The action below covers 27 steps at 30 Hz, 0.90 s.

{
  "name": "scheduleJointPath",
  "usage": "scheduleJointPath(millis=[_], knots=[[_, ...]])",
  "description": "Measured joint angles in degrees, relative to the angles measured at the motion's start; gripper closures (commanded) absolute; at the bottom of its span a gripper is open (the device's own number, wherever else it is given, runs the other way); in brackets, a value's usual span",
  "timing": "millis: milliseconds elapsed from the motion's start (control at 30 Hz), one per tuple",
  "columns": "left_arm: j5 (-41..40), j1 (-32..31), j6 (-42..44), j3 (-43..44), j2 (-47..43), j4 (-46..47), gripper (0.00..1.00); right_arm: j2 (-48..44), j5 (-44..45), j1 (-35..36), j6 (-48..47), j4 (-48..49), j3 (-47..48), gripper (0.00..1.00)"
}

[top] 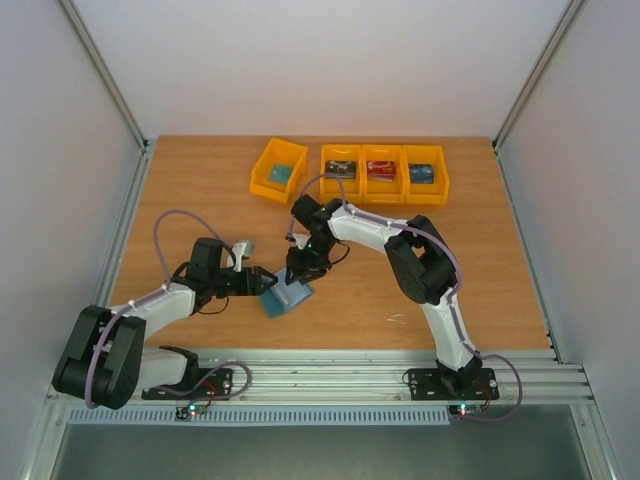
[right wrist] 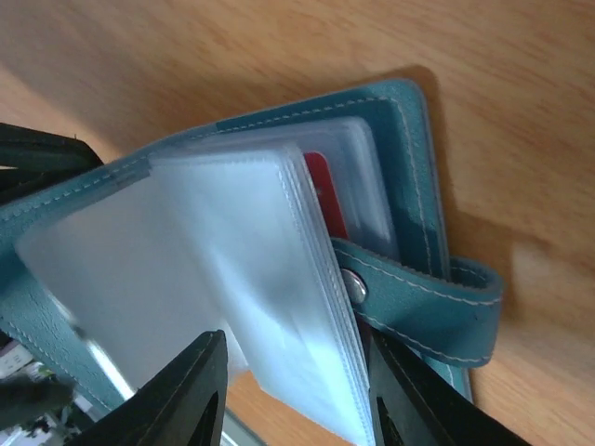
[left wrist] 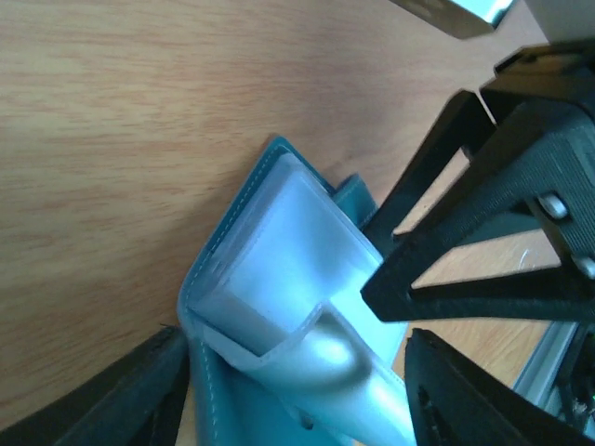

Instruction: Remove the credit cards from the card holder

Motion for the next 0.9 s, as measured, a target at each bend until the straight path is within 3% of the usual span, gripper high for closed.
scheduleJointPath(millis=[300, 367, 567, 700, 900], knots=[[-0.83, -0.09, 0.90, 0.11, 0.04, 0.24, 0.93, 0.00, -4.63, -0.39, -0.39, 0.09, 0.76, 0.66], [-0.87, -0.09, 1.29, 0.11, -0.17, 0.24, 1.00, -0.02, -5.20, -0.72, -0.37, 0.24, 0.74, 0.67], [-0.39, -0.09, 1.62, -0.26, -3.32, 0.94, 1.00, -0.35, -6.49, -1.36, -0.59, 0.79, 0.61, 0.66], [0.92, -0.09, 2.32, -2.47, -8.02, 2.82, 1.00, -2.25, -6.80, -1.77, -2.78, -0.02, 0.46, 0.61], [6.95, 0.15, 7.50, -3.80, -16.39, 5.27, 1.00, -15.23, -8.96, -6.10, -12.09, -2.56, -1.44, 0.49]])
